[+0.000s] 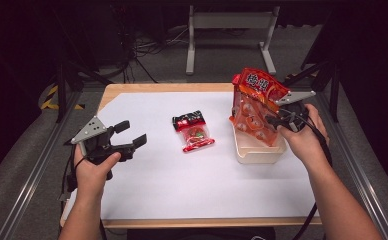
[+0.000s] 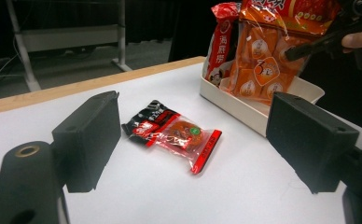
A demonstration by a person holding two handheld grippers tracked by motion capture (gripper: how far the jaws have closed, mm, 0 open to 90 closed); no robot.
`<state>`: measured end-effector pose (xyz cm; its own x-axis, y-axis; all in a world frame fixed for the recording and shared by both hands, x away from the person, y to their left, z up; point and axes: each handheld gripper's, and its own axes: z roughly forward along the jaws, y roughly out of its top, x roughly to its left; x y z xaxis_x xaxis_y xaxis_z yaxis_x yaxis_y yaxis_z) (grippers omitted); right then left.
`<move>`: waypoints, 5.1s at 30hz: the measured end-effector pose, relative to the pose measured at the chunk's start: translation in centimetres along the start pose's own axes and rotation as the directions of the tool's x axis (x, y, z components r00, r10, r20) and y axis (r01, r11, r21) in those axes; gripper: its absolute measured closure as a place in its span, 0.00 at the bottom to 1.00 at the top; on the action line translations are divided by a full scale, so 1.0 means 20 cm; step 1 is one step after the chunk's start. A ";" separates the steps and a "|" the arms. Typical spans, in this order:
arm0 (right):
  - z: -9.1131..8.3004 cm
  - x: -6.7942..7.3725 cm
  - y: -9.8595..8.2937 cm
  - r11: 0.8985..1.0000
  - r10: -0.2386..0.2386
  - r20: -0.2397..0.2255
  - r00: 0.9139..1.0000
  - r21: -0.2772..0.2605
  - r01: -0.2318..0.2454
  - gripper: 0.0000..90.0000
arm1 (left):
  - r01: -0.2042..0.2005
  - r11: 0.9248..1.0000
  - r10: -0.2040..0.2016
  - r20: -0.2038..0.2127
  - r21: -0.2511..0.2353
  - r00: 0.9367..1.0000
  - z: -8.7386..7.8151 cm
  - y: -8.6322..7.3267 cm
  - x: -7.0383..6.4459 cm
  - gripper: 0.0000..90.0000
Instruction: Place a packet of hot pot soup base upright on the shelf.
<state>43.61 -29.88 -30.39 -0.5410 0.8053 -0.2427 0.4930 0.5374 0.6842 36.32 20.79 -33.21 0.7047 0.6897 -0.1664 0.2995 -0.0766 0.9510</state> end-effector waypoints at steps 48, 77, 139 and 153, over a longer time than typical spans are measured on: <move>0.04 -0.18 -0.21 0.971 0.163 -0.195 0.967 -0.143 -0.192 0.45 | 0.028 1.000 -0.029 0.016 0.011 0.999 0.03 -0.01 0.02 0.21; -0.35 -0.02 -0.33 0.938 0.089 -0.237 0.967 -0.308 -0.161 0.46 | 0.001 0.997 0.000 -0.013 0.079 1.000 0.20 -0.02 0.02 0.17; -0.17 0.29 -0.35 0.944 -0.029 -0.352 0.936 -0.316 -0.090 0.45 | 0.113 0.969 -0.078 -0.163 0.220 0.984 1.01 -0.26 0.37 0.39; -0.15 0.28 -0.38 0.948 -0.018 -0.368 0.930 -0.301 -0.101 0.44 | 0.150 0.927 -0.086 -0.196 0.344 0.977 1.09 -0.21 0.38 0.48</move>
<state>34.82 -30.27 -34.98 -0.7627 0.6466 0.0150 0.3169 0.3533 0.8802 54.59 10.65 -44.12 0.5365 0.8215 -0.1930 0.6047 -0.2148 0.7669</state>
